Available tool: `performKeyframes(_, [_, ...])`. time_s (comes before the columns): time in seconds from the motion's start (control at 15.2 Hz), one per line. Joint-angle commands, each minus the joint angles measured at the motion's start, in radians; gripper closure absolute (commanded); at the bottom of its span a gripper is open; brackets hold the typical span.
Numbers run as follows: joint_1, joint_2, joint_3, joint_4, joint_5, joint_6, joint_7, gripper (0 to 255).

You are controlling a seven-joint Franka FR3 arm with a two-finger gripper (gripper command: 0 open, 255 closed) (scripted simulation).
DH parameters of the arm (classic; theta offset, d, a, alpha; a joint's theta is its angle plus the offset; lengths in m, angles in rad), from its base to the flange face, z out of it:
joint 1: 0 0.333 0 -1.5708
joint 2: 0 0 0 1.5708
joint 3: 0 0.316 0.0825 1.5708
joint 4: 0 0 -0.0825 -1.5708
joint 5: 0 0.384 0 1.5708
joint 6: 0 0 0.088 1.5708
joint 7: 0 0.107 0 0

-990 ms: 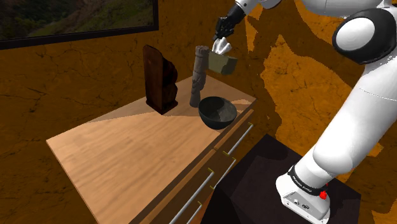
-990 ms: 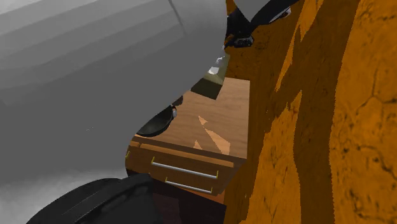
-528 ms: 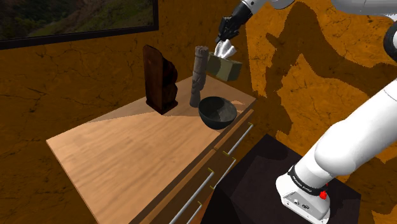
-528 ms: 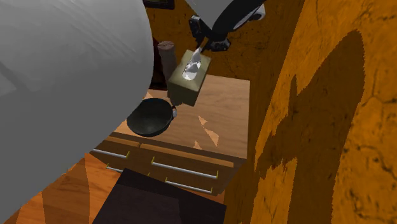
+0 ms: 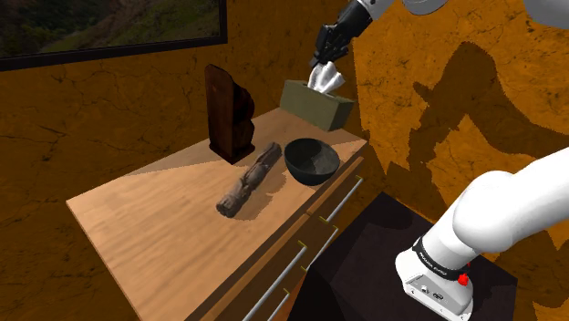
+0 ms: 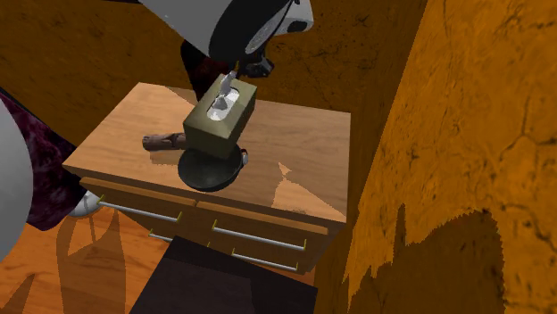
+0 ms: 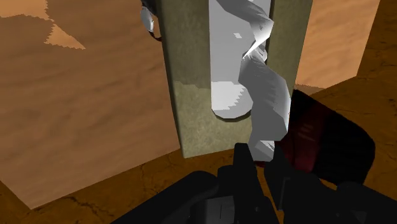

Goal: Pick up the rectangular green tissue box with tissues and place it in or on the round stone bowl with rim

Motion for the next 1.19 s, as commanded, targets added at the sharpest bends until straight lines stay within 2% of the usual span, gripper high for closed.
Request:
performKeyframes(0.0, [0.006,-0.053,0.023,-0.041,-0.003,0.002,0.033,255])
performKeyframes(0.4, [0.031,-0.214,0.113,-0.149,0.005,0.002,0.154,255])
performKeyframes(1.12, [0.041,-0.233,0.123,-0.304,0.041,0.129,0.094,255])
